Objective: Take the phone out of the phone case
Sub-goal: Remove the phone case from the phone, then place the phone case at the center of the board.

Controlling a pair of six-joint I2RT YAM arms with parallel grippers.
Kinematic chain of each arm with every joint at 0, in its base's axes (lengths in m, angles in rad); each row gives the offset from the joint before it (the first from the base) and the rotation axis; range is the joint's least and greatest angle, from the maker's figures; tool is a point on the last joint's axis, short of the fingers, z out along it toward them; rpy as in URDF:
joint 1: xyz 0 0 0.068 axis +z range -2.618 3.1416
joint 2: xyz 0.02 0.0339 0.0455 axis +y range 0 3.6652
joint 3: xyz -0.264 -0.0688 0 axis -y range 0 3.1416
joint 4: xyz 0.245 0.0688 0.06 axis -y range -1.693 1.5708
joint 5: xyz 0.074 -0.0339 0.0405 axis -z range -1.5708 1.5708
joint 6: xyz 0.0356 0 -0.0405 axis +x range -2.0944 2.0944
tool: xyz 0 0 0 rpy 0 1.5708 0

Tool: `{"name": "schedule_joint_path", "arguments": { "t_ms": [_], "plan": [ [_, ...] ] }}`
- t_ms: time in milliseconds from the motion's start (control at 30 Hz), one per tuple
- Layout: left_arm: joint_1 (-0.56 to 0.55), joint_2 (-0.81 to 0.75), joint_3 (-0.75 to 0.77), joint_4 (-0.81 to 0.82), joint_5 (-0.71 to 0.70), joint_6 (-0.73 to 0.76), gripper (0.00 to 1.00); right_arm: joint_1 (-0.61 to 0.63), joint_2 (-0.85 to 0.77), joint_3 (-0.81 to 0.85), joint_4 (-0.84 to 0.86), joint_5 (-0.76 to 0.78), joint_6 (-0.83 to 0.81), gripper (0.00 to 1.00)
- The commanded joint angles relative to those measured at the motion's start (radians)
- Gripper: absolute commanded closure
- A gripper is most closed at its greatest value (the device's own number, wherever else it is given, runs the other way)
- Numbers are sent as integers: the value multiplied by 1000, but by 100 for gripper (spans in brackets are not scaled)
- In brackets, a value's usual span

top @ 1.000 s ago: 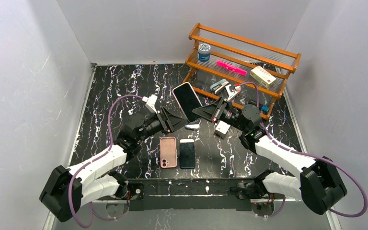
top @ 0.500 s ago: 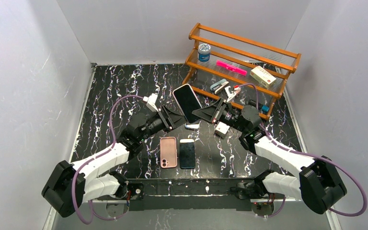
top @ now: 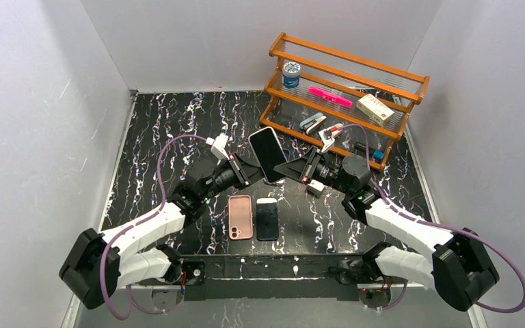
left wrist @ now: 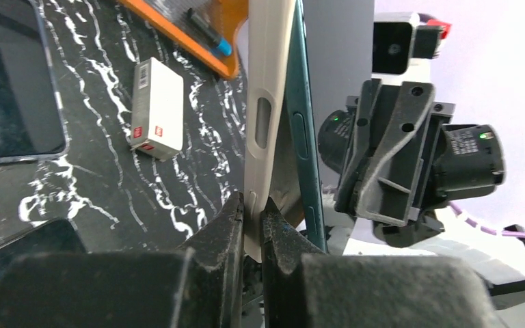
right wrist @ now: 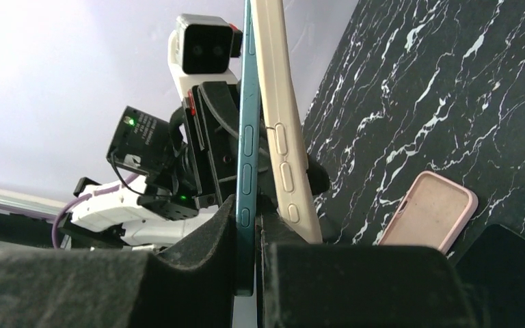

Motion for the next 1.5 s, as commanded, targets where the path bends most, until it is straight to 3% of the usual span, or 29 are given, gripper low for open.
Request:
{"name": "schedule_joint_path", "arguments": {
  "t_ms": [0, 267, 533, 700, 1100, 1467],
  "plan": [
    [22, -71, 76, -297, -241, 184, 100, 10, -86, 13, 26, -38, -56, 99],
    [30, -88, 235, -753, -476, 392, 100, 7, -140, -11, -75, -34, -119, 99],
    [51, -41, 329, -1145, -564, 443, 100, 6, -291, -27, -502, 152, -285, 99],
    [63, 12, 354, -1321, -589, 463, 100, 7, -379, -119, -635, 192, -290, 99],
    [78, 59, 311, -1526, -553, 419, 100, 10, -406, -346, -557, 171, -195, 99],
    [78, 155, 249, -1535, -384, 446, 100, 54, -297, -429, -400, 164, -143, 98]
  ]
}}
